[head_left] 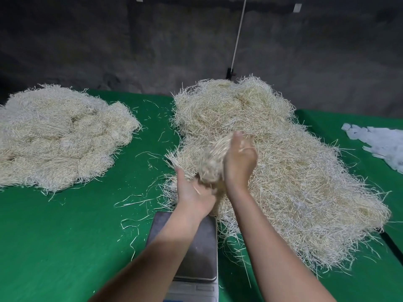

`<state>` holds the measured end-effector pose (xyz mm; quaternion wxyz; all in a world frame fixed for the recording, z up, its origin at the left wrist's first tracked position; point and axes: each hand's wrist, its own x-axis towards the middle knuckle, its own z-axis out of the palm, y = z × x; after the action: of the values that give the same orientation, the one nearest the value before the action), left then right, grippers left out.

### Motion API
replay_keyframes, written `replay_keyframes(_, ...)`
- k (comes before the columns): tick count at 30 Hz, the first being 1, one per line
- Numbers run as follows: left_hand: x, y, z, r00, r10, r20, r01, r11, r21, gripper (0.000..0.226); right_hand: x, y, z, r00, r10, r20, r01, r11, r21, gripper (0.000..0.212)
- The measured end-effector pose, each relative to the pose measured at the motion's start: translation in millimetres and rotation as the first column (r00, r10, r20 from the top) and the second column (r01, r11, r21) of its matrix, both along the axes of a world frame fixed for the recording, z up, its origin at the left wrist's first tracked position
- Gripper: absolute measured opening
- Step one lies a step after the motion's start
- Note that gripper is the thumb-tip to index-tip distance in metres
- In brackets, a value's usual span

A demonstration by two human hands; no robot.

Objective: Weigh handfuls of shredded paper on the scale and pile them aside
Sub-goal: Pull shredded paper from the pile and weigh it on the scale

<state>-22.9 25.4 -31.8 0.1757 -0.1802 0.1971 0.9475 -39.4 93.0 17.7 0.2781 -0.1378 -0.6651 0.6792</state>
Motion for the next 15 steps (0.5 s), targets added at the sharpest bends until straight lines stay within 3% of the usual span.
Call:
replay_keyframes(1,-2.0,-1.4,7.5,0.998,0.018,-0.056,-0.018,1.0,0.001,0.087,5.4,-3.2,-9.8,0.998,0.068,0.016,-0.07,0.988,0.138,0.041)
replay_keyframes(3,-9.1,-5.1,15.2,0.988,0.102,-0.12,-0.121,0.979,-0.163,0.072,18.3,-11.9,-32.9,0.974,0.185,0.135,-0.218,0.926,0.309,0.043)
replay_keyframes(5,-5.5,-1.7,10.7,0.96,0.221,-0.173,-0.278,0.832,-0.481,0.04,19.7,-15.4,-42.8,0.95,0.243,0.198,-0.301,0.882,0.363,0.048)
replay_keyframes(7,3.3,6.0,1.2,0.959,0.206,-0.195,-0.283,0.666,-0.69,0.036,11.5,-5.8,-38.0,0.949,0.201,0.243,-0.287,0.868,0.405,0.038)
replay_keyframes(10,4.5,2.1,1.8,0.979,0.117,-0.167,-0.204,0.62,-0.757,0.035,14.4,-4.6,-37.9,0.964,0.201,0.176,-0.259,0.862,0.435,0.024)
replay_keyframes(13,-8.7,-12.2,17.2,0.949,0.174,-0.262,-0.313,0.607,-0.731,0.039,37.6,-28.5,-47.1,0.986,0.165,-0.004,-0.131,0.798,0.588,0.026)
replay_keyframes(15,-3.5,-5.7,17.7,0.961,0.155,-0.228,-0.275,0.584,-0.764,0.035,27.2,-19.3,-43.0,0.982,0.189,-0.014,-0.159,0.863,0.48,0.036)
